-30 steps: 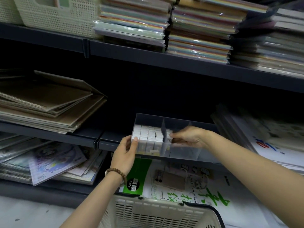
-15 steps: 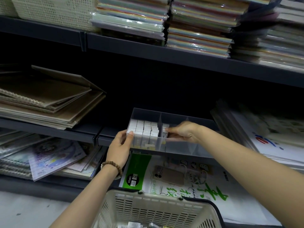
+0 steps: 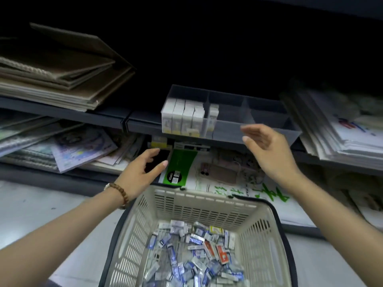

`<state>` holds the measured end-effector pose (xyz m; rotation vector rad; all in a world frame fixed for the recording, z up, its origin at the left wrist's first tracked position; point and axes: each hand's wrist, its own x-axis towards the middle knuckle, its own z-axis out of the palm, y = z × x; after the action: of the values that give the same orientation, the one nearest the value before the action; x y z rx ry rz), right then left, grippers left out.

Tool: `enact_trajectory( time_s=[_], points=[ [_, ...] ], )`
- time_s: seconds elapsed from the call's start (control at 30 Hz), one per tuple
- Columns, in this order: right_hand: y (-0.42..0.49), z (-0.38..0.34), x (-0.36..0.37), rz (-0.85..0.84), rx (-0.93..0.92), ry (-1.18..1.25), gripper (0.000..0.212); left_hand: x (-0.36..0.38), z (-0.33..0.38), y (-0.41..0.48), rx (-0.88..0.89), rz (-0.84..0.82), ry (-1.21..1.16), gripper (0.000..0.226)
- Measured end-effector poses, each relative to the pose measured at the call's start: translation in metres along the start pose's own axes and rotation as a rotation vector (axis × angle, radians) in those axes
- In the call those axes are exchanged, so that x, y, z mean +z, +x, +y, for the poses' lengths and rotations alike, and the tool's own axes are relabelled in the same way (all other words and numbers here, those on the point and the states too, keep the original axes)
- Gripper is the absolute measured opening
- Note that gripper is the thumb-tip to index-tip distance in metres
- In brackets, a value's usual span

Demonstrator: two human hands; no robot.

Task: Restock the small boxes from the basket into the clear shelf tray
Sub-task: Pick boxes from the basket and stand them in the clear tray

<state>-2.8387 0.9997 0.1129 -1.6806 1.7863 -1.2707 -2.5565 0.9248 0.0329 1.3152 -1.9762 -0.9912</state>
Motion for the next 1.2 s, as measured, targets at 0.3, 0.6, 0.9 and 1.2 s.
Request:
enact_trajectory(
  time_s=[0.3, 0.6, 0.9, 1.2],
  points=[
    [-0.12, 0.168, 0.078, -0.386, 0.677, -0.026, 0.02, 0.097, -0.1, -0.05, -0.341, -0.507, 0.279, 0.059],
    [-0.179, 0.258, 0.124, -0.563, 0.997, -0.103, 0.053, 0.192, -0.154, -0.081, -0.629, -0.627, 0.124, 0.05],
    [-0.134, 0.266, 0.207, -0.478, 0.72, -0.074, 0.048, 0.215, -0.161, -0.056, -0.693, -0.357, -0.162, 0.045],
    [-0.16, 0.279, 0.219, -0.49, 0.599, -0.356, 0.052, 0.244, -0.174, -0.066, -1.02, -0.383, -0.475, 0.029]
  ],
)
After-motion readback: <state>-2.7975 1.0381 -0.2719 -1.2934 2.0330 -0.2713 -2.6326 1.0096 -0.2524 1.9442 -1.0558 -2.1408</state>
